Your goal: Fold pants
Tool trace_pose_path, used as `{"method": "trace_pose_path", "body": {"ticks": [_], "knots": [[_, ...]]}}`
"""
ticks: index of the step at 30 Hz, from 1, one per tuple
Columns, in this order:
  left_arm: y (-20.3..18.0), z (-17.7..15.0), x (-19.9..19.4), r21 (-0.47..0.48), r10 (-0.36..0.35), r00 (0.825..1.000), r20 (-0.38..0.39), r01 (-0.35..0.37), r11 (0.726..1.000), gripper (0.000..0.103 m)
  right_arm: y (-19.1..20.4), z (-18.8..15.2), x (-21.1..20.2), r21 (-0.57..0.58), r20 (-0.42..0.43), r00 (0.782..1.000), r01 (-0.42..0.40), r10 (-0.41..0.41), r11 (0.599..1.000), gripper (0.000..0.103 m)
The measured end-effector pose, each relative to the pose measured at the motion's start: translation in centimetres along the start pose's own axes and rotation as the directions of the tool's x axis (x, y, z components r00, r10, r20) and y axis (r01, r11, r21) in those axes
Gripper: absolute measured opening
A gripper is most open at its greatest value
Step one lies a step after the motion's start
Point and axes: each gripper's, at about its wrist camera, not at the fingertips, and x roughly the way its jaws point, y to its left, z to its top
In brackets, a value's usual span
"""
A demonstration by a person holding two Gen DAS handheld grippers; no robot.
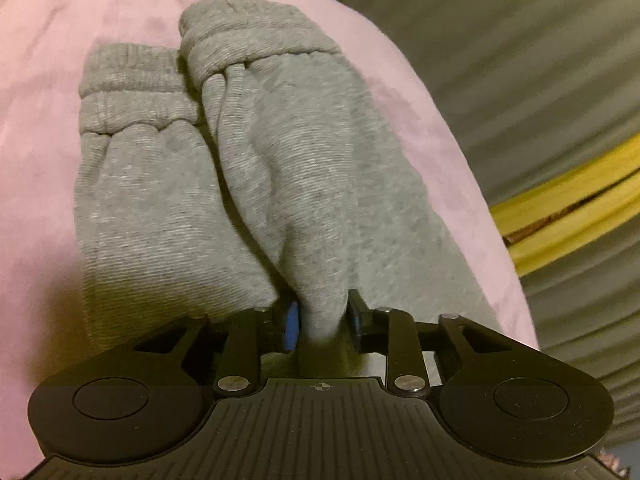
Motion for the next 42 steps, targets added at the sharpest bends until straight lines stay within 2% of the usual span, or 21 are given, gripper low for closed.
{"method": "trace_pose_path", "body": {"ticks": [1,4,7,9,12,16,19,21,24,26,27,28,30,32,33,34,36,38,39,40,42], "knots": [[-0.4,0.2,-0.1,0.017,-0.003,1.0,-0.005,0.003,1.0,0.014,0.4,-0.1,0.0,-0.029,0.004,1.0,0.026,-0.026,0.999,0.006],[-2.1,0.3,-2.7,0.113,-0.028,0.999,0.036,0.023,0.993,0.013,2.0,0.4,-1.0,-0.113,0.027,0.998,0.06,-0.058,0.992,0.005],[-2.2,0.5,-7.0,0.111,-0.179,0.981,0.078,0.17,0.979,0.013,2.6,1.8,-5.0,-0.131,0.124,0.99,-0.045,0.062,0.99,0.004],[-1.2,-0.1,-9.1,0.126,-0.198,0.977,0.085,0.186,0.974,0.013,2.4,2.1,-6.9,-0.154,0.17,0.982,-0.056,0.082,0.987,0.004],[1.0,-1.6,-9.2,0.179,-0.146,0.988,0.054,0.134,0.975,0.014,1.8,1.7,-7.6,-0.252,0.212,0.977,0.049,0.005,0.967,0.004],[3.8,-3.0,-5.4,0.157,0.032,0.999,-0.025,-0.028,0.987,0.02,0.1,0.9,-3.0,-0.307,0.108,0.978,0.202,-0.176,0.93,0.004],[3.0,-3.1,-7.4,0.146,0.058,0.997,0.048,-0.064,0.987,0.035,0.4,1.1,-3.2,-0.274,0.121,0.964,0.263,-0.238,0.925,0.011],[1.2,-3.5,-9.8,0.194,0.179,0.964,0.199,-0.218,0.957,0.056,1.6,1.2,-4.3,-0.28,0.201,0.917,0.392,-0.346,0.876,0.024],[-2.7,-5.1,-11.7,0.353,0.246,0.858,0.451,-0.425,0.833,0.065,4.6,0.1,-6.1,-0.293,0.464,0.745,0.64,-0.48,0.711,0.033],[-4.9,-6.3,-11.4,0.454,0.17,0.865,0.472,-0.404,0.794,0.071,6.9,-1.6,-6.5,-0.274,0.586,0.663,0.703,-0.466,0.657,0.04],[-6.1,-7.2,-10.8,0.508,0.112,0.89,0.443,-0.352,0.786,0.075,8.0,-2.6,-6.5,-0.287,0.606,0.675,0.679,-0.42,0.676,0.04],[-7.3,-8.1,-9.9,0.553,0.065,0.914,0.401,-0.298,0.778,0.077,9.5,-3.9,-5.9,-0.337,0.594,0.726,0.615,-0.346,0.712,0.04],[-10.1,-10.1,-6.9,0.629,-0.009,0.956,0.292,-0.185,0.755,0.077,13.1,-7.8,-2.9,-0.524,0.447,0.873,0.43,-0.192,0.736,0.04],[-12.6,-12.6,-4.2,0.681,-0.081,0.977,0.198,-0.078,0.728,0.079,16.8,-13.5,0.7,-0.728,0.228,0.971,0.215,-0.065,0.651,0.04],[-13.8,-13.8,-2.5,0.695,-0.098,0.979,0.178,-0.055,0.717,0.079,18.3,-16.8,2.1,-0.804,0.117,0.993,0.094,0.001,0.587,0.04],[-14.6,-15.0,-1.4,0.711,-0.116,0.978,0.172,-0.042,0.702,0.081,19.5,-20.1,3.4,-0.86,0.015,0.998,-0.02,0.065,0.51,0.04],[-15.3,-17.3,1.4,0.783,-0.124,0.978,0.169,-0.057,0.619,0.085,20.9,-25.6,5.5,-0.929,-0.077,0.989,-0.117,0.128,0.352,0.042],[-14.6,-18.9,3.4,0.828,-0.046,0.964,0.26,-0.199,0.524,0.088,20.8,-28.5,7.4,-0.967,-0.019,0.992,-0.049,0.123,0.249,0.056],[-13.3,-18.9,3.9,0.835,-0.047,0.954,0.297,-0.236,0.497,0.099,20.2,-28.8,7.8,-0.974,0.013,0.99,-0.019,0.138,0.224,0.067],[-12.9,-18.1,4.0,0.824,-0.051,0.951,0.304,-0.235,0.516,0.101,19.7,-28.3,8.1,-0.974,0.023,0.986,-0.015,0.163,0.224,0.078],[-11.9,-15.3,3.9,0.748,-0.011,0.947,0.321,-0.246,0.617,0.101,19.1,-26.5,7.9,-0.966,0.027,0.988,-0.014,0.155,0.257,0.081]]}}
